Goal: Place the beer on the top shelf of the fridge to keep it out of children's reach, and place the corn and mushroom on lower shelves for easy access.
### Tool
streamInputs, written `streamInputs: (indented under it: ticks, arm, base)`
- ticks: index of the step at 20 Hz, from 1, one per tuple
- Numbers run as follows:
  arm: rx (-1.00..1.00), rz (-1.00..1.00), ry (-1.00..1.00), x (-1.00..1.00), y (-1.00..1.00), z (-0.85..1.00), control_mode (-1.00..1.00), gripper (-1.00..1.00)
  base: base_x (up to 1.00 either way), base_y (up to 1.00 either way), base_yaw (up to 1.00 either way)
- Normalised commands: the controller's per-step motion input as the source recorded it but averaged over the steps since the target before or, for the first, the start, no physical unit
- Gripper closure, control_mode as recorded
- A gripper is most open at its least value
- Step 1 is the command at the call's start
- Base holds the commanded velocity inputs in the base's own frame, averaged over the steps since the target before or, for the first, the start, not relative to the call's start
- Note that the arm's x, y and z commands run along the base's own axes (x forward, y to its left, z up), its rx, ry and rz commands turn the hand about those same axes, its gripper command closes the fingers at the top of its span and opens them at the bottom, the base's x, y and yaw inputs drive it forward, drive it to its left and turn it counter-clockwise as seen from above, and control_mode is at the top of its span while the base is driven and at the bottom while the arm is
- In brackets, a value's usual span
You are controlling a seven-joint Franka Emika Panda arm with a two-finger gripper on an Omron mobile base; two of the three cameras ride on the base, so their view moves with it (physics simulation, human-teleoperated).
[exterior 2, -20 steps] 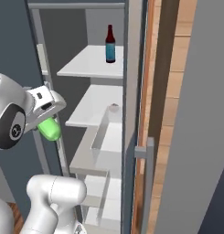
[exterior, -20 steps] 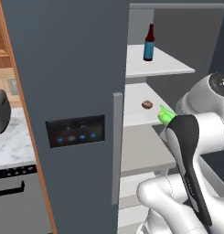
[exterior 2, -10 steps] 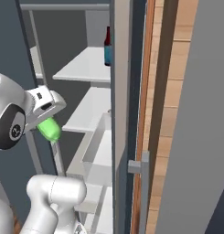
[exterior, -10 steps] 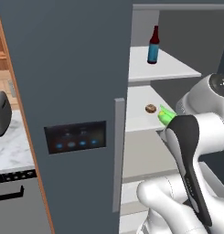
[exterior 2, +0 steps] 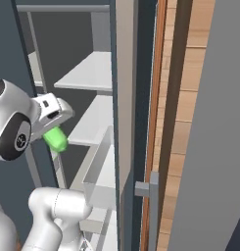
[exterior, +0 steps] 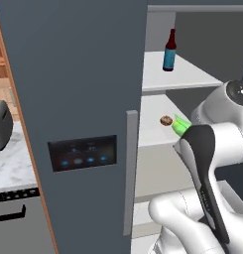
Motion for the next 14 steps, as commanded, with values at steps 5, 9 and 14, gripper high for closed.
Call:
streamInputs:
  ticks: [5, 9, 14]
  arm:
    - [0.0, 0.0, -0.02, 0.28, -0.33, -0.4, -1.0, 1.0]
    - [0.0, 0.0, 0.0, 0.41, -0.24, -0.44, -1.0, 1.0]
    - [0.0, 0.0, 0.0, 0.42, -0.03, -0.32, -1.0, 1.0]
  base:
    - [0.0, 0.0, 0.0]
    - [0.0, 0.0, 0.0]
    - [0.0, 0.0, 0.0]
